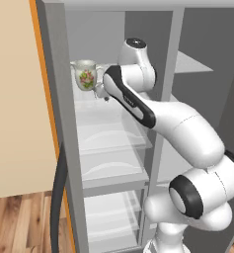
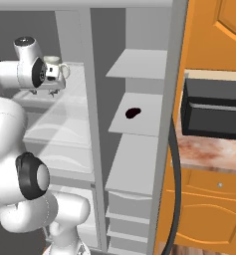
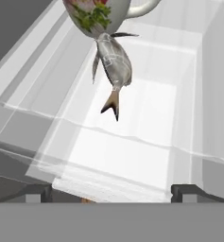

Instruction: There's a fish in the fridge that needs to be moved to the freezer for freezing. Pick up the fish from the fridge, place it on any shelf in the freezer, and close the fridge and freezer doors when done.

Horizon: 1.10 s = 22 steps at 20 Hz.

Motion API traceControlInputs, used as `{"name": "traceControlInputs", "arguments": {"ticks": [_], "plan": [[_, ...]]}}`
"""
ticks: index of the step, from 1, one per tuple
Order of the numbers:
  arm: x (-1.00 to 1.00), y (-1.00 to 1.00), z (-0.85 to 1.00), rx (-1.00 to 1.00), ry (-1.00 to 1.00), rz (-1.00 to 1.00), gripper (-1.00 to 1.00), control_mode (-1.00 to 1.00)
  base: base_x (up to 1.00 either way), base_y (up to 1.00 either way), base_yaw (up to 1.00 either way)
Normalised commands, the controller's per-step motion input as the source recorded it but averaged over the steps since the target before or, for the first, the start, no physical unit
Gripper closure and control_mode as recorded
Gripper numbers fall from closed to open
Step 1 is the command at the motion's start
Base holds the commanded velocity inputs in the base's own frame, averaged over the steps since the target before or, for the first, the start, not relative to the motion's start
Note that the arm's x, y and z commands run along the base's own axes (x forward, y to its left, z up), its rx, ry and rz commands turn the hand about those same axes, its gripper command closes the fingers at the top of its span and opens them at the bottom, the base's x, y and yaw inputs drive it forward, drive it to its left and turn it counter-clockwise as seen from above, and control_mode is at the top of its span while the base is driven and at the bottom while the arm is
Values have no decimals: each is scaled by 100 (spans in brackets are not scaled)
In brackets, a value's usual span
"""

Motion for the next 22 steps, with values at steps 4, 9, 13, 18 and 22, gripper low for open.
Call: {"name": "traceControlInputs", "arguments": {"ticks": [4,9,13,18,22], "plan": [[36,1,-1,0,2,0,-100,-100,0,0,0],[28,0,-8,0,1,0,-100,-100,0,0,0],[15,8,-16,-1,0,0,-100,-100,0,0,0],[24,10,-13,-1,0,0,-100,-100,0,0,0],[33,2,-8,0,0,0,-100,-100,0,0,0]]}}
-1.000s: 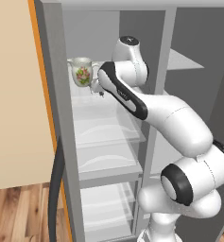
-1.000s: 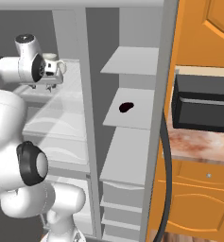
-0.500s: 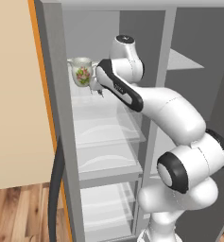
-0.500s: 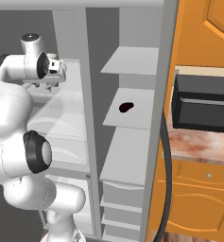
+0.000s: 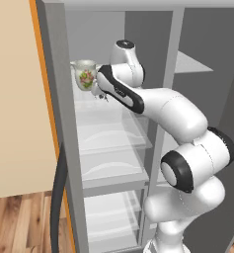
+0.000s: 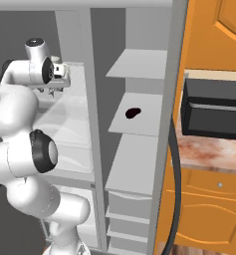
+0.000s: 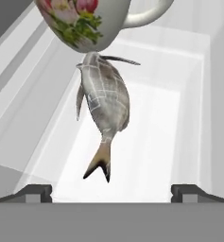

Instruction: There's a fish in the fridge that needs to be moved to the freezer for freezing. Pick up the fish from the fridge, place it on any shelf in the freezer, and close the fridge and freezer doors when done.

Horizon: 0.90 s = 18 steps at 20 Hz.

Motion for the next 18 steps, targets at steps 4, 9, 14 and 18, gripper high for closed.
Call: {"name": "traceControlInputs", "arguments": {"ticks": [4,9,14,18], "plan": [[37,3,-16,0,0,0,-100,-100,0,0,0],[29,3,-15,0,0,0,-100,-100,0,0,0],[31,8,-15,0,0,0,-100,-100,0,0,0],[31,8,-11,0,0,0,-100,-100,0,0,0]]}}
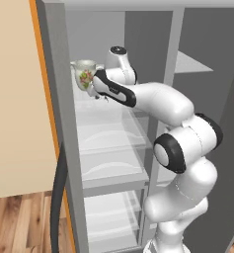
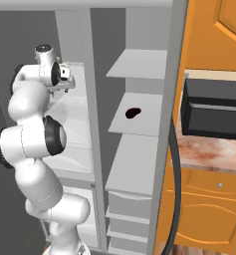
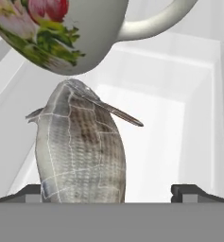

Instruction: There's a fish in the fridge that needs to be moved to the freezer for freezing. Pick up the fish from the fridge, place it on any shelf in the freezer, and close the fridge and freezer doors when done.

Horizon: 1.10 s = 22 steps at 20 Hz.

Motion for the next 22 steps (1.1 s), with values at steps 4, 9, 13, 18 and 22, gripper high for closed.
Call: {"name": "traceControlInputs", "arguments": {"ticks": [4,9,13,18,22], "plan": [[28,10,-13,0,0,0,-100,-100,0,0,0],[27,10,-8,0,0,0,-100,-100,0,0,0],[21,13,-12,0,0,0,100,-100,0,0,0],[6,18,-19,0,0,0,100,-100,0,0,0],[0,4,-18,0,0,0,100,-100,0,0,0]]}}
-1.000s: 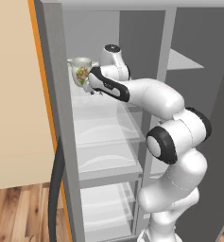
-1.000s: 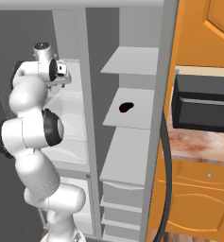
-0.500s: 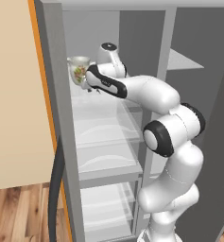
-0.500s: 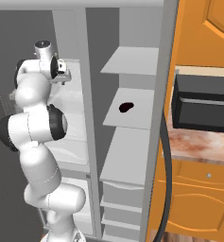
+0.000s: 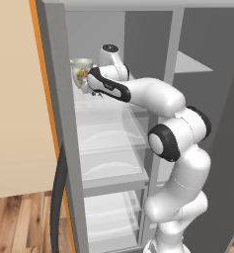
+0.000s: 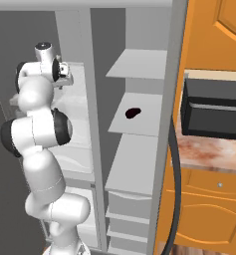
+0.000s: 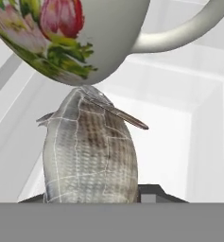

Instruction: There's a fish in the fridge that needs to be moved to the freezer for freezing. Pick up the fish from the fridge, place it on any shelf in the freezer, and close the fridge and freezer doors when done.

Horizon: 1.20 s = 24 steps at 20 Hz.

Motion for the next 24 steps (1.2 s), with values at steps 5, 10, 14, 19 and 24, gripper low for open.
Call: {"name": "traceControlInputs", "arguments": {"ticks": [5,10,14,19,24], "plan": [[-20,0,-7,0,1,0,100,-100,0,0,0],[-57,-6,0,0,1,0,100,-100,0,0,0],[-81,-19,0,0,0,0,100,-100,0,0,0],[-79,-26,0,3,-5,0,100,-100,0,0,0],[-94,-23,8,6,-7,0,100,-100,0,0,0]]}}
